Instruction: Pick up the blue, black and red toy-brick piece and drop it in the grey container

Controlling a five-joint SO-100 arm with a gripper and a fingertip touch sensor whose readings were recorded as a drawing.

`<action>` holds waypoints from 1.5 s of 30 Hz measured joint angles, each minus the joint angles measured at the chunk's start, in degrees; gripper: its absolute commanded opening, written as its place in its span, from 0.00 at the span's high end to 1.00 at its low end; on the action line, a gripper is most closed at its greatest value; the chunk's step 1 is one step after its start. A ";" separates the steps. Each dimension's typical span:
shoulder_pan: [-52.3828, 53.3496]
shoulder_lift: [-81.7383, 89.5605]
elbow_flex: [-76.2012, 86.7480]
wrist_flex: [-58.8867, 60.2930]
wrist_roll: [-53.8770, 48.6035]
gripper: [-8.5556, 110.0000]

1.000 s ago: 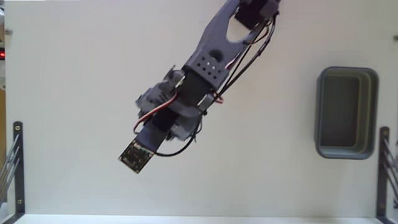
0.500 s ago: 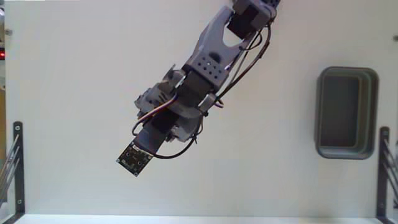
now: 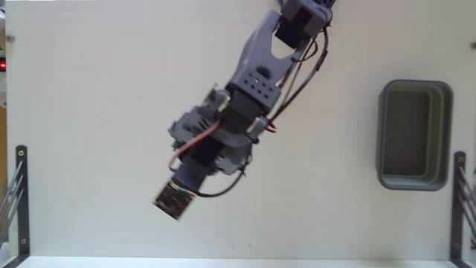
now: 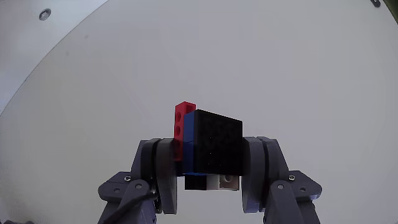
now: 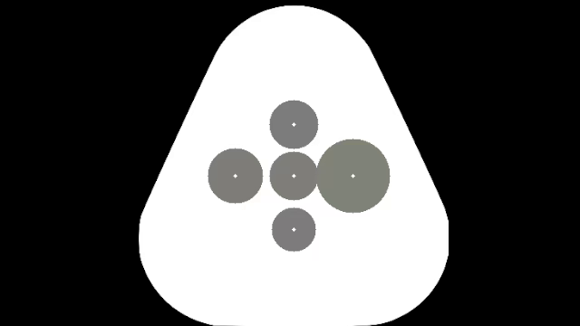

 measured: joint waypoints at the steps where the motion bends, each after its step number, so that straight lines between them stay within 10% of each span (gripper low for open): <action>1: -0.62 0.00 0.44 0.00 0.00 0.47; 45: -47.72 12.30 24.35 -10.28 0.00 0.47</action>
